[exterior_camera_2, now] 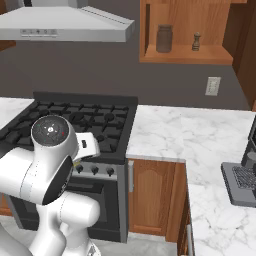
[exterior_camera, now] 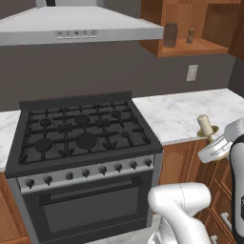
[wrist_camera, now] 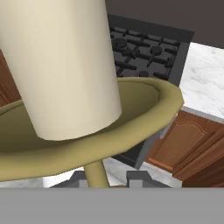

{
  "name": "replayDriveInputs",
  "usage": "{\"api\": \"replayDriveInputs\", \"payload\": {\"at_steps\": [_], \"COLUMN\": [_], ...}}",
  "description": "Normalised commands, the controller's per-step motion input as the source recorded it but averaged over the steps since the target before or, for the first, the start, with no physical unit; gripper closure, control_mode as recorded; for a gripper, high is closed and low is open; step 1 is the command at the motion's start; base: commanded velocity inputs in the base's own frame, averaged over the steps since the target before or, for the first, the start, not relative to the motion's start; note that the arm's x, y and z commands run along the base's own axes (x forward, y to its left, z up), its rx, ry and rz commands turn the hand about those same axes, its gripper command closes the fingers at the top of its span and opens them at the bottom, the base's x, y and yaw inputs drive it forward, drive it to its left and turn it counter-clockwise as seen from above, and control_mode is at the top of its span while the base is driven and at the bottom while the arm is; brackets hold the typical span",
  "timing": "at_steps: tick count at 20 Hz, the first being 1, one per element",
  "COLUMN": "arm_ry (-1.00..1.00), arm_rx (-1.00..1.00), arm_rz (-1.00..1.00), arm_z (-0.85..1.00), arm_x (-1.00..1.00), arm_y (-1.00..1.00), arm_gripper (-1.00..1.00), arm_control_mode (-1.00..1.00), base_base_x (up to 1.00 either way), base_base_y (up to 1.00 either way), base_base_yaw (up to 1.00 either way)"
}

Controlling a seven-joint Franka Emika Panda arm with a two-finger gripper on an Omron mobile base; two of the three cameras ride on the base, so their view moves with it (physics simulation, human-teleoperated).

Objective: Pick the jar and candle from the dining table and place them in the open cabinet. Close the cabinet after placing the objects.

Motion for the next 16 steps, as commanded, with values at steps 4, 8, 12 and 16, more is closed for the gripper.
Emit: {"api": "replayDriveInputs", "payload": {"at_steps": [4,8,12,16], "arm_ry": [0.00,0.00,0.00,0.00], "arm_rx": [0.00,0.00,0.00,0.00], "arm_rz": [0.00,0.00,0.00,0.00], "arm_z": [0.00,0.00,0.00,0.00], "arm_x": [0.00,0.00,0.00,0.00], "arm_y": [0.00,0.00,0.00,0.00], "arm_gripper": [1.00,1.00,1.00,1.00], "arm_control_mode": [1.00,1.00,1.00,1.00], "base_base_x": [0.21,0.23,0.27,0.30], "base_base_y": [-0.17,-0.14,-0.11,-0.11], "base_base_yaw": [-0.20,-0.19,-0.18,-0.18]}}
